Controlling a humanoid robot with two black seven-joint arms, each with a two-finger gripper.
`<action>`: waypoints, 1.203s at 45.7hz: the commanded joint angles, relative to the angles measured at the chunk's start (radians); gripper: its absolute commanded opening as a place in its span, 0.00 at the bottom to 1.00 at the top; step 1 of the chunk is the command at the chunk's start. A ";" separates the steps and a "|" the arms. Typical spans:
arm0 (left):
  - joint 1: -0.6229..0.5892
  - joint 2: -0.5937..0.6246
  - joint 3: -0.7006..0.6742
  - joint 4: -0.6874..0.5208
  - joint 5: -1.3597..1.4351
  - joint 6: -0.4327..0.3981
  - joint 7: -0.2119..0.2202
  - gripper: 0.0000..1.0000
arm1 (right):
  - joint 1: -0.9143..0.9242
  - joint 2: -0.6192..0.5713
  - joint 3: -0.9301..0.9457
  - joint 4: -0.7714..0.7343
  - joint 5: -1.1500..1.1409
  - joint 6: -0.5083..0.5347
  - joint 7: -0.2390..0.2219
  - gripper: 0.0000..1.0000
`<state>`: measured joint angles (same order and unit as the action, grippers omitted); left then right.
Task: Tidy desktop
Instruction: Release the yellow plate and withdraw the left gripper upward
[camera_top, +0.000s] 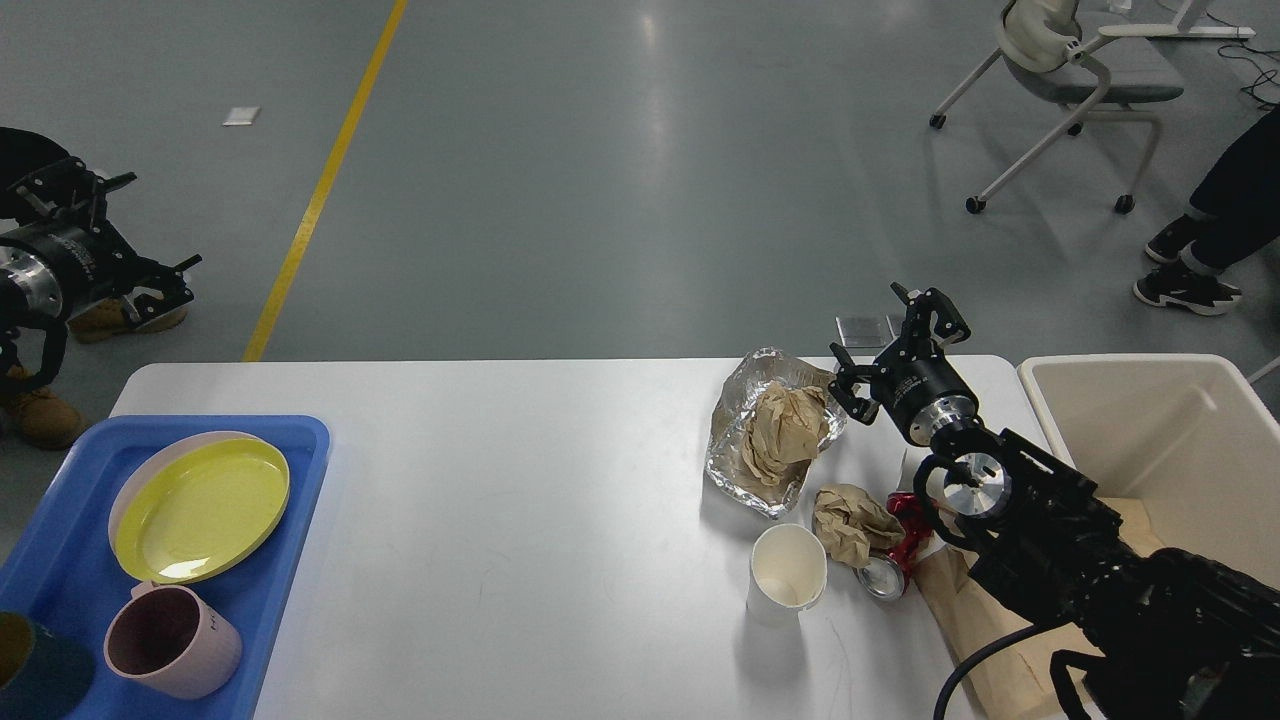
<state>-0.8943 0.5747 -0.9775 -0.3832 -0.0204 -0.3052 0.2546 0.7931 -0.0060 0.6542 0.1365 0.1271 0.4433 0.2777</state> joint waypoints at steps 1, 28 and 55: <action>0.006 -0.027 -0.006 0.001 -0.038 0.000 -0.080 0.96 | 0.001 0.000 -0.001 0.000 0.000 0.000 0.000 1.00; 0.066 -0.202 0.014 -0.002 -0.079 -0.023 -0.115 0.96 | 0.000 0.000 0.001 0.000 0.000 0.000 0.000 1.00; 0.163 -0.461 0.039 0.000 -0.078 -0.066 -0.626 0.96 | 0.000 0.000 0.001 0.000 0.000 0.000 0.000 1.00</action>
<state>-0.7463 0.1388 -0.9616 -0.3857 -0.0989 -0.3724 -0.3246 0.7932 -0.0061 0.6547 0.1365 0.1269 0.4433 0.2777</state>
